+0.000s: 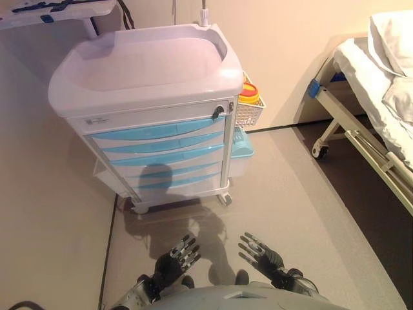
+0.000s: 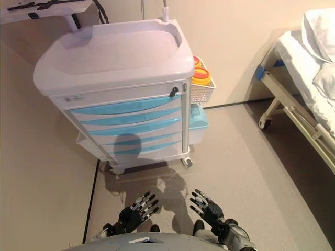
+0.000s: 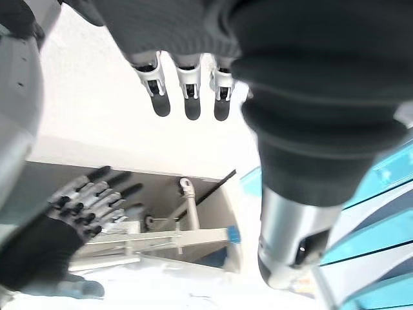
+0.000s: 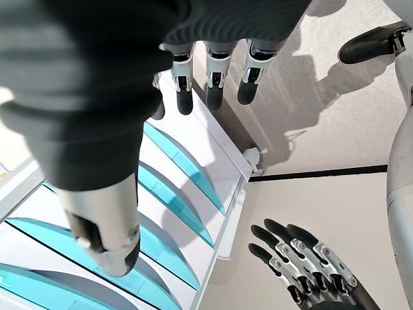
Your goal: Open the drawer and pick up the medicine
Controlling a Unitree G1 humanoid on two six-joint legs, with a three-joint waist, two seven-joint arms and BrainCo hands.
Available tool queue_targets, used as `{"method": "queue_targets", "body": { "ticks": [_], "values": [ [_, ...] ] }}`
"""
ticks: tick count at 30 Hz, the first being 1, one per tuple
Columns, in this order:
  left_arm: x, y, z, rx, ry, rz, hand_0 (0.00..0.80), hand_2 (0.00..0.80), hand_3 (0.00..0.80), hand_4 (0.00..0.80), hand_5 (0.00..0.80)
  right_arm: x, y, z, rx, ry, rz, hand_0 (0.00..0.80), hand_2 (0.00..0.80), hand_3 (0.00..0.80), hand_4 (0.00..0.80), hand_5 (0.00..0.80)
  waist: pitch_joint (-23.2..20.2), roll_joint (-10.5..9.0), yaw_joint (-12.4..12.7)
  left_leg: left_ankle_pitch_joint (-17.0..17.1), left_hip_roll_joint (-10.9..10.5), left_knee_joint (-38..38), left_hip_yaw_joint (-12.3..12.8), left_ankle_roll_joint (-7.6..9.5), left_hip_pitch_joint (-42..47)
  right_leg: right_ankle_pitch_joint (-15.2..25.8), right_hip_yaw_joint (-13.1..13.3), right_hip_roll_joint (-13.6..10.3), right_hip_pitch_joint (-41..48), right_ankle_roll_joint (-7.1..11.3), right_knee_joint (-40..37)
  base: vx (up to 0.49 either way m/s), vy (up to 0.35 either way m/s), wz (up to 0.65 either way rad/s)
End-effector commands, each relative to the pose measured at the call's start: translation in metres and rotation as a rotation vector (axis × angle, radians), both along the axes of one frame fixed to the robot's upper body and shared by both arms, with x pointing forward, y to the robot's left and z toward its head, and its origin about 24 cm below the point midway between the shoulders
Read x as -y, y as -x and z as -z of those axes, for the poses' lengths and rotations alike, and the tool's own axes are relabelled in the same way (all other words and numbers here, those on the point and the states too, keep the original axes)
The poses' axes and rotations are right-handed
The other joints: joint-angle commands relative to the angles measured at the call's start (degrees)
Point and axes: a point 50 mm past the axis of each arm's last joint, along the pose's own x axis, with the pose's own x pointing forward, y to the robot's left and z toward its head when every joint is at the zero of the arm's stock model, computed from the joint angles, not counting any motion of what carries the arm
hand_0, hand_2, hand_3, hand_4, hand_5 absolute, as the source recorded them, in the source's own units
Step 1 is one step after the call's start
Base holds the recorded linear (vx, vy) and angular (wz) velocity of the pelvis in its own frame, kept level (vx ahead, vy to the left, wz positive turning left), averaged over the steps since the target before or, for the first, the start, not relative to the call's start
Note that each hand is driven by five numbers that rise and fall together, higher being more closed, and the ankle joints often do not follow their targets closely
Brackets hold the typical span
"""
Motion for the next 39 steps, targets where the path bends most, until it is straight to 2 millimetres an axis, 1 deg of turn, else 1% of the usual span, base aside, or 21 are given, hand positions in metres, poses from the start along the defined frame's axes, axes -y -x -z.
{"method": "queue_targets", "body": {
  "ticks": [1,5,7,8,10,12,13,16,18,21,22,27,28,32,34,39],
  "values": [
    [0.013,-0.019,-0.005,0.039,0.114,-0.112,0.000,0.000,0.000,0.000,0.000,-0.009,-0.015,-0.006,0.057,-0.055,-0.013,0.000,0.000,0.000,0.000,0.000,2.87,0.29,-0.23,-3.49,-0.90,0.98,-1.81,-0.55,-2.59,-10.89,-1.00,-1.75,2.57,3.10,8.89,0.072,0.075,0.00],
    [0.013,-0.023,-0.008,0.069,0.153,-0.163,0.000,0.000,0.000,0.000,0.000,-0.007,-0.020,-0.011,0.092,-0.050,-0.015,0.000,0.000,0.000,0.000,0.000,4.78,0.49,-0.25,-4.46,-1.40,4.16,-2.50,-0.08,-4.89,-11.42,-0.27,-2.68,0.14,2.72,11.49,0.035,0.122,-0.02],
    [0.012,-0.033,-0.013,0.126,0.168,-0.179,0.000,0.000,0.000,0.000,0.000,-0.004,-0.028,-0.016,0.134,-0.055,-0.009,0.000,0.000,0.000,0.000,0.000,7.09,0.66,-0.37,-5.25,-1.95,7.62,-2.64,0.37,-8.08,-11.85,0.24,-3.47,-2.96,2.39,14.20,-0.046,0.122,-0.04],
    [0.012,-0.035,-0.014,0.136,0.171,-0.181,0.000,0.000,0.000,0.000,0.000,-0.004,-0.030,-0.017,0.140,-0.056,-0.009,0.000,0.000,0.000,0.000,0.000,7.38,0.68,-0.35,-5.37,-2.02,8.08,-2.61,0.43,-8.61,-11.97,0.30,-3.59,-3.49,2.35,14.66,-0.078,0.119,0.03],
    [0.013,-0.051,-0.022,0.201,0.193,-0.186,0.000,0.000,0.000,0.000,0.000,-0.004,-0.040,-0.024,0.198,-0.067,0.004,0.000,0.000,0.000,0.000,0.000,10.30,1.05,-0.42,-5.64,-2.42,10.49,-2.88,0.99,-11.84,-13.29,0.96,-3.82,-7.59,1.89,19.65,-0.119,0.110,0.06],
    [0.015,-0.060,-0.028,0.241,0.201,-0.184,0.000,0.000,0.000,0.000,0.000,-0.004,-0.046,-0.028,0.231,-0.084,0.019,0.000,0.000,0.000,0.000,0.000,11.76,1.23,-0.47,-5.61,-2.73,11.70,-3.00,1.28,-13.66,-14.15,1.50,-3.75,-9.84,1.62,22.43,-0.087,0.075,0.10],
    [0.017,-0.068,-0.033,0.279,0.210,-0.182,0.000,0.000,0.000,0.000,0.000,-0.005,-0.051,-0.033,0.262,-0.089,0.027,0.000,0.000,0.000,0.000,0.000,13.28,1.42,-0.58,-5.58,-2.99,13.31,-3.23,1.54,-15.76,-15.02,2.07,-3.59,-12.44,1.27,25.71,-0.080,0.064,0.08],
    [0.020,-0.084,-0.045,0.355,0.247,-0.195,0.000,0.000,0.000,0.000,0.000,-0.006,-0.062,-0.040,0.310,-0.105,0.052,0.000,0.000,0.000,0.000,0.000,16.10,1.19,-0.59,-5.96,-3.63,17.90,-3.27,2.05,-21.09,-16.68,3.19,-4.02,-18.74,0.74,32.75,-0.097,0.042,0.13],
    [0.021,-0.090,-0.050,0.386,0.276,-0.216,0.000,0.000,0.000,0.000,0.000,-0.007,-0.066,-0.042,0.322,-0.113,0.053,0.000,0.000,0.000,0.000,0.000,17.14,1.17,-0.56,-6.14,-3.82,19.53,-3.42,2.15,-22.98,-17.08,3.45,-3.97,-20.68,0.40,34.65,-0.023,0.030,0.12],
    [0.024,-0.101,-0.062,0.460,0.331,-0.249,0.000,0.000,0.000,0.000,0.000,-0.006,-0.069,-0.046,0.345,-0.115,0.028,0.000,0.000,0.000,0.000,0.000,19.12,0.87,-0.77,-7.37,-4.03,24.26,-3.29,2.37,-27.44,-18.03,4.33,-3.75,-25.11,-0.33,38.92,0.012,0.028,0.00],
    [0.025,-0.106,-0.066,0.481,0.352,-0.256,0.000,0.000,0.000,0.000,0.000,-0.007,-0.069,-0.046,0.346,-0.118,0.024,0.000,0.000,0.000,0.000,0.000,19.74,0.26,-0.94,-9.22,-4.46,26.43,-3.37,2.23,-28.29,-19.81,5.14,-3.87,-26.08,-0.12,41.14,0.076,0.012,-0.10],
    [0.026,-0.127,-0.087,0.577,0.408,-0.278,0.000,0.000,0.000,0.000,0.000,-0.010,-0.072,-0.053,0.379,-0.153,0.029,0.000,0.000,0.000,0.000,0.000,21.46,-0.80,-1.63,-11.26,-4.04,31.96,-2.72,3.00,-33.27,-20.74,6.44,-3.36,-31.52,-0.49,46.52,0.030,0.008,-0.04],
    [0.026,-0.135,-0.094,0.606,0.425,-0.289,0.000,0.000,0.000,0.000,0.000,-0.010,-0.072,-0.055,0.391,-0.162,0.026,0.000,0.000,0.000,0.000,0.000,21.96,-1.22,-1.97,-11.79,-4.03,33.25,-2.58,3.23,-34.54,-20.84,6.90,-3.12,-32.87,-0.53,47.49,0.035,0.024,-0.07],
    [0.027,-0.151,-0.113,0.688,0.478,-0.317,0.000,0.000,0.000,0.000,0.000,-0.011,-0.073,-0.059,0.413,-0.157,-0.005,0.000,0.000,0.000,0.000,0.000,22.24,-1.97,-2.90,-13.05,-4.01,36.34,-1.99,3.81,-37.84,-20.77,7.99,-2.68,-36.45,-0.55,49.51,0.047,0.051,-0.12],
    [0.026,-0.162,-0.126,0.739,0.516,-0.345,0.000,0.000,0.000,0.000,0.000,-0.011,-0.073,-0.061,0.417,-0.149,-0.025,0.000,0.000,0.000,0.000,0.000,22.25,-2.39,-3.53,-13.33,-3.83,37.41,-1.53,4.03,-39.39,-20.41,8.58,-2.45,-38.17,-0.40,50.04,0.049,0.069,-0.06],
    [0.021,-0.181,-0.151,0.845,0.583,-0.405,0.000,0.000,0.000,0.000,0.000,-0.009,-0.069,-0.061,0.412,-0.146,-0.052,0.000,0.000,0.000,0.000,0.000,22.25,-3.12,-4.82,-14.21,-3.53,39.35,-0.62,4.72,-41.81,-19.71,10.20,-1.75,-41.27,-0.07,50.85,0.046,0.064,-0.15]
  ]
}}
